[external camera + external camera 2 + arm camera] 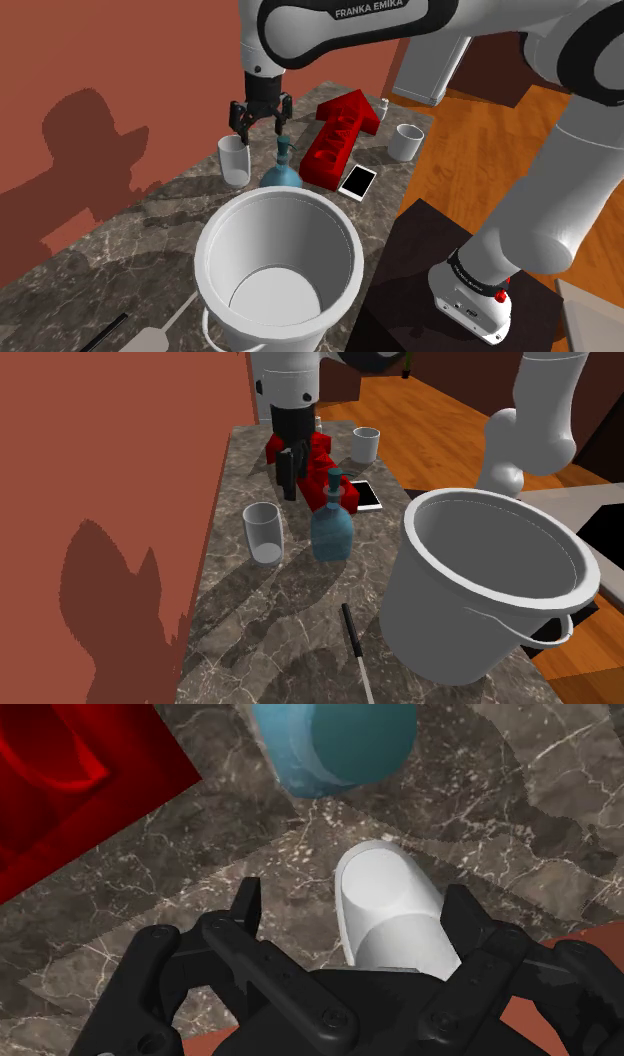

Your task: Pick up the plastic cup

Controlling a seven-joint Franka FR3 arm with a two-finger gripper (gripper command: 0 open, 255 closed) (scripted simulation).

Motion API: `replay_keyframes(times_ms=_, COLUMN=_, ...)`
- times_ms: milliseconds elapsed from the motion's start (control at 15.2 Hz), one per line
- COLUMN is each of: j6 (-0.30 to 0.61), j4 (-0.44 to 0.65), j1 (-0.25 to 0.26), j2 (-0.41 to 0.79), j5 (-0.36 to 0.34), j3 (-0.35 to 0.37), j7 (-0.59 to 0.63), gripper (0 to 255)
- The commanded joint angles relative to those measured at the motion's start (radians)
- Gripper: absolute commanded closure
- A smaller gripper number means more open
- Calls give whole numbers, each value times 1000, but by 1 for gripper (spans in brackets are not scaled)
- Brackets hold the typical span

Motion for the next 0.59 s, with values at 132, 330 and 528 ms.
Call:
replay_keyframes(times_ms=132, j6=-20, j4=183, j1=55, j2=168, j5=-74, j3=6, j7=56, gripper=0)
replay_keyframes(times_ms=330, j6=-52, j4=344, j1=107, j2=301, j5=-125, j3=0, j7=86, gripper=0)
replay_keyframes(times_ms=528, j6=-62, j4=424, j1=136, j2=371, j5=-147, j3=-8, j7=96, gripper=0)
